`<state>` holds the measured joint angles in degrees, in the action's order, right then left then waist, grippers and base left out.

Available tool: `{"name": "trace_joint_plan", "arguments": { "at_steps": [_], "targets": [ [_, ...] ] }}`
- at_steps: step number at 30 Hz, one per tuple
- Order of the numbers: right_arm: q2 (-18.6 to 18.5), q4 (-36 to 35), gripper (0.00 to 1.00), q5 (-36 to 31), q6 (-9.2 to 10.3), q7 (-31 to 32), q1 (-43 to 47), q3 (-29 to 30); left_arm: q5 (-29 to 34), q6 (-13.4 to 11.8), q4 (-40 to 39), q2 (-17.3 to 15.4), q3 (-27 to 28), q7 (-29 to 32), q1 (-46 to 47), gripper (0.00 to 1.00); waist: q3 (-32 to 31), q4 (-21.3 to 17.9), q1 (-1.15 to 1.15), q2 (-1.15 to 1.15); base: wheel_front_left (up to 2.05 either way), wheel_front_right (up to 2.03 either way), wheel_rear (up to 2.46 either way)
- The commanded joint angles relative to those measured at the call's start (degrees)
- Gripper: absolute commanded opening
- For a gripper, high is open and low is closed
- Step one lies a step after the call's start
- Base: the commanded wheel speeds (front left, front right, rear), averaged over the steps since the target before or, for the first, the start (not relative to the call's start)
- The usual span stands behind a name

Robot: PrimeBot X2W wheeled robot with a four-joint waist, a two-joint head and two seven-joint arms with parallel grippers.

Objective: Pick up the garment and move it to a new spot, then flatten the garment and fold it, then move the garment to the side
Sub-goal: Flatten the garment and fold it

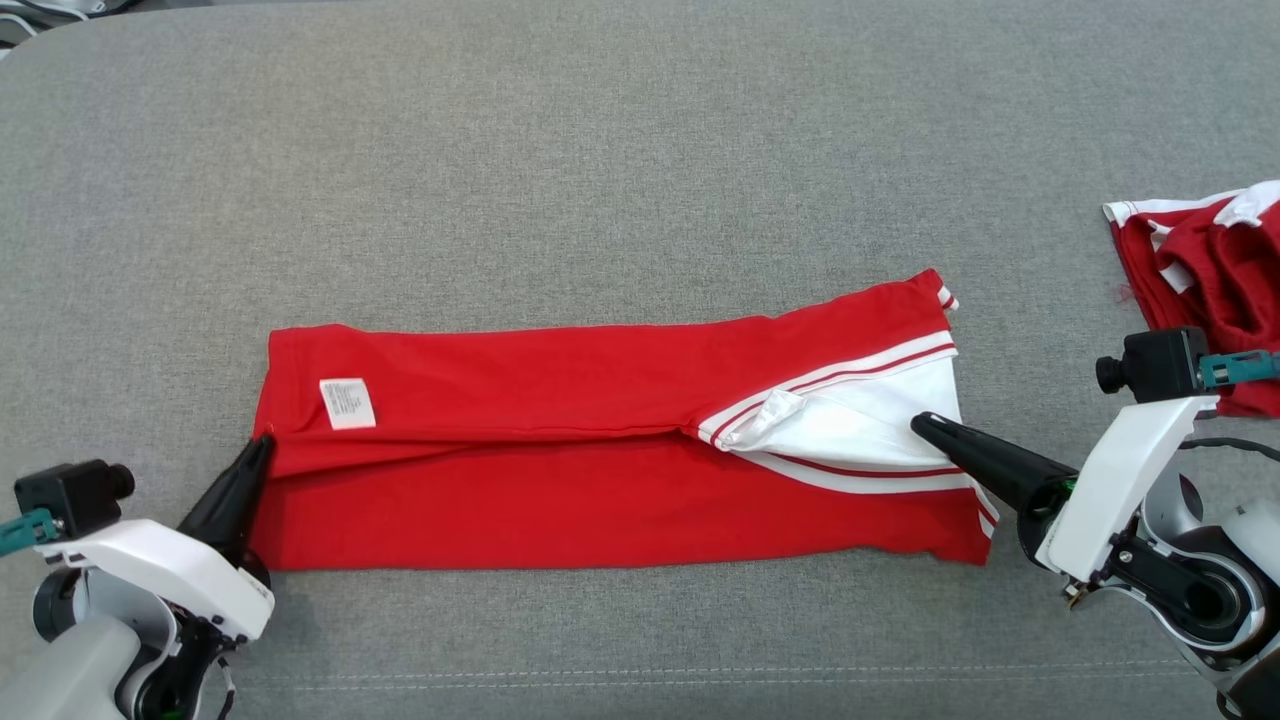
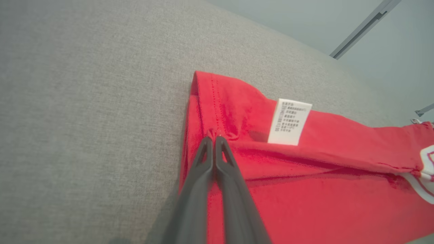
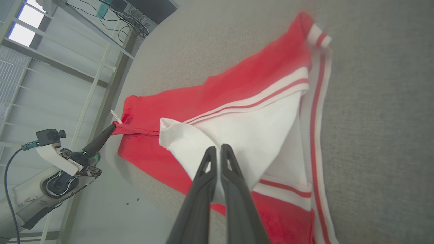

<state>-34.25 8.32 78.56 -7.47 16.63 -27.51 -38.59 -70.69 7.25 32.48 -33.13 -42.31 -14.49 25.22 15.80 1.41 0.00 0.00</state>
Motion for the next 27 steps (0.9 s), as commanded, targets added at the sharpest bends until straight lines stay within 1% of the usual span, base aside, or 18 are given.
{"name": "trace_joint_plan", "arguments": {
  "at_steps": [1, 2, 5, 8, 10, 13, 15, 17, 23, 27],
  "targets": [
    [-0.5, -0.1, 0.25, 0.2, -0.02, -0.2, 1.8, 0.1, 0.0, 0.2, 0.5, -1.9, 2.0, -0.5, 0.0, 1.00, -0.1, -0.1, 0.00, 0.00, 0.00, 0.00, 0.00],
    [-0.3, 0.5, 1.00, 0.4, -0.02, 0.0, 2.1, 0.1, 0.2, 0.2, 0.9, -1.7, 2.0, -0.5, 0.0, 1.00, -0.1, -0.1, 0.00, 0.00, 0.00, 0.00, 0.00],
    [-0.1, 0.9, 1.00, 0.7, -0.02, 0.8, 2.7, -0.1, 1.0, 0.2, 1.9, -1.3, 2.8, -0.5, -0.2, 1.00, -0.3, -0.2, 0.00, 0.00, 0.00, 0.00, 0.00],
    [-0.6, 0.7, 1.00, 1.4, -0.02, -0.4, 3.6, 1.5, 4.1, 0.2, 3.5, -0.5, 7.5, -0.5, -0.8, 1.00, -0.8, -0.2, 0.00, 0.00, 0.00, 0.00, 0.00],
    [-1.4, 0.9, 1.00, 0.9, -0.02, -2.7, 4.2, 3.3, 7.5, 0.2, 4.1, 0.6, 11.7, -0.5, -1.7, 1.00, -1.3, 0.0, 0.00, 0.00, 0.00, 0.00, 0.00],
    [-2.1, 3.6, 1.00, -2.2, -0.02, -9.3, 4.7, 7.0, 12.9, 0.2, 3.7, 3.2, 18.1, -0.5, -3.6, 1.00, -2.1, 0.3, 0.00, 0.00, 0.00, 0.00, 0.00],
    [-1.1, 6.5, 1.00, -4.6, -0.02, -13.7, 4.8, 9.0, 16.7, 0.2, 2.8, 5.2, 22.1, -0.5, -5.0, 1.00, -2.5, 0.7, 0.00, 0.00, 0.00, 0.00, 0.00],
    [0.5, 9.1, 1.00, -6.7, -0.02, -16.1, 4.8, 9.7, 20.8, 0.2, 1.6, 7.3, 25.6, -0.5, -6.2, 1.00, -3.0, 1.1, 0.00, 0.00, 0.00, 0.00, 0.00],
    [5.3, 14.1, 1.00, -9.3, -0.02, -19.1, 4.8, 10.2, 32.4, -0.3, -3.9, 12.6, 36.0, -0.5, -9.6, 1.00, -3.4, 2.8, 0.00, 0.00, 0.00, 0.00, 0.00],
    [7.7, 17.8, 1.00, -10.6, -0.02, -20.1, 4.9, 10.0, 37.9, -0.2, -7.1, 16.4, 40.5, -0.5, -11.6, 1.00, -3.5, 4.4, 0.00, 0.00, 0.00, 0.00, 0.00]
  ]
}}
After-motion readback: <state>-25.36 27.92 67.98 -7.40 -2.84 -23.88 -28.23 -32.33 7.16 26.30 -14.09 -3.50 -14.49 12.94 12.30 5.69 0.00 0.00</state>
